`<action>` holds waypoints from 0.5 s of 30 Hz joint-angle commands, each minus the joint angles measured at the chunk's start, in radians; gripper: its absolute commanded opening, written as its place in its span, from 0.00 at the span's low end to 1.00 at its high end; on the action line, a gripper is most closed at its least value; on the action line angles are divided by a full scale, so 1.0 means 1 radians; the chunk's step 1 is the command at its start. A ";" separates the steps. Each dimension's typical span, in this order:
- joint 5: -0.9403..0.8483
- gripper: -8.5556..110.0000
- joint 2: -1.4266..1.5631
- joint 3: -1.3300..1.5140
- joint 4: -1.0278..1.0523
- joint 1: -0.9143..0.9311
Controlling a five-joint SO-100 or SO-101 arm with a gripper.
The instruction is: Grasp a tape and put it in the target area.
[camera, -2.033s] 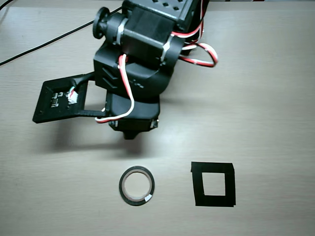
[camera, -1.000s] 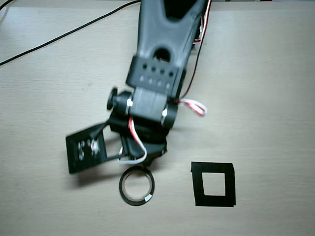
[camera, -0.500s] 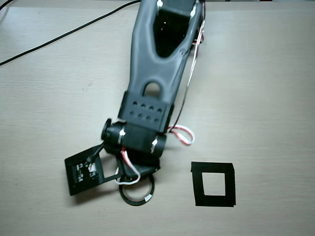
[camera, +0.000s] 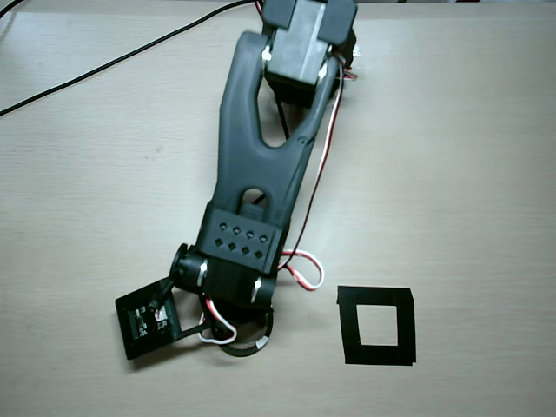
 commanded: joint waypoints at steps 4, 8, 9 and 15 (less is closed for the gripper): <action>-0.012 0.07 -0.017 -0.089 0.015 -0.006; 0.005 0.07 0.041 -0.118 0.071 -0.031; 0.011 0.07 0.071 -0.123 0.091 -0.043; 0.054 0.07 0.267 -0.135 0.218 -0.218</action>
